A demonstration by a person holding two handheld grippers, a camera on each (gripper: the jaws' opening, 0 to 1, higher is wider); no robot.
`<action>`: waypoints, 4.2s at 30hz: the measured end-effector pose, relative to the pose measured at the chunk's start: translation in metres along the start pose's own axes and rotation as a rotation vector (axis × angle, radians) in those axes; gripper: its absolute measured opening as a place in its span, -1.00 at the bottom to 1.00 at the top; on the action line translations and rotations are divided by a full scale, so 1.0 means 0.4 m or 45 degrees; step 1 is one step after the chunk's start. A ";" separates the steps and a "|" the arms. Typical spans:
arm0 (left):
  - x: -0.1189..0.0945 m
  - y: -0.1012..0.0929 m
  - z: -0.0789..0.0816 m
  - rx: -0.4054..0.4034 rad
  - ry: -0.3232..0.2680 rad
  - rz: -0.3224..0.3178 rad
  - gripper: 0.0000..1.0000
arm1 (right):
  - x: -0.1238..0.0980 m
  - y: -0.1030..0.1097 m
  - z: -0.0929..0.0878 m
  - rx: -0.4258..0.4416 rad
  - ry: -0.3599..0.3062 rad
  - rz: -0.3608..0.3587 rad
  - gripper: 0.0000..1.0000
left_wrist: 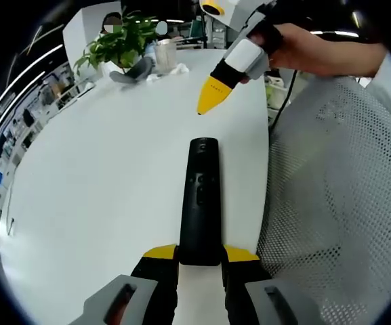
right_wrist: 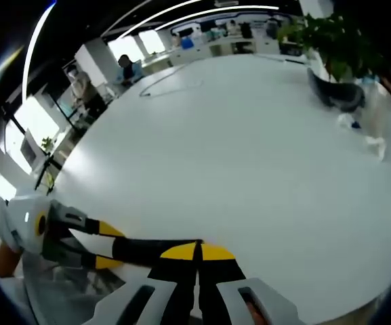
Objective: Press the specified remote control buttons in sequence, fully releasing each button before pressing the next.
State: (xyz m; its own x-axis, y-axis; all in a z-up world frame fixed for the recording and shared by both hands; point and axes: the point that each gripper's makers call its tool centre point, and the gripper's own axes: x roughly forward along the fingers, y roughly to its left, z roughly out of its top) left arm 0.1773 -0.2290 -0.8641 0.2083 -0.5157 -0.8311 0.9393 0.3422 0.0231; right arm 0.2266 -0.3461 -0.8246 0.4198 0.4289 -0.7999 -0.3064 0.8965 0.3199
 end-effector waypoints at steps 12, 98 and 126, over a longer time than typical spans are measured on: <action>0.007 -0.028 0.018 -0.051 -0.127 -0.035 -0.53 | 0.010 -0.004 -0.034 0.041 0.092 0.004 -1.00; 0.008 -0.036 0.034 -0.024 -0.256 -0.045 -0.52 | 0.034 0.008 -0.070 0.093 0.220 0.026 -1.00; 0.008 -0.034 0.034 -0.017 -0.259 -0.049 -0.52 | 0.041 0.013 -0.076 0.087 0.229 0.047 -1.00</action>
State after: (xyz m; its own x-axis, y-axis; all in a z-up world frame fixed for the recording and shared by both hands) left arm 0.1688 -0.2463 -0.8596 0.2245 -0.6763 -0.7016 0.9443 0.3288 -0.0148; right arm 0.2059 -0.3375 -0.8516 0.2484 0.4405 -0.8627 -0.2575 0.8886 0.3796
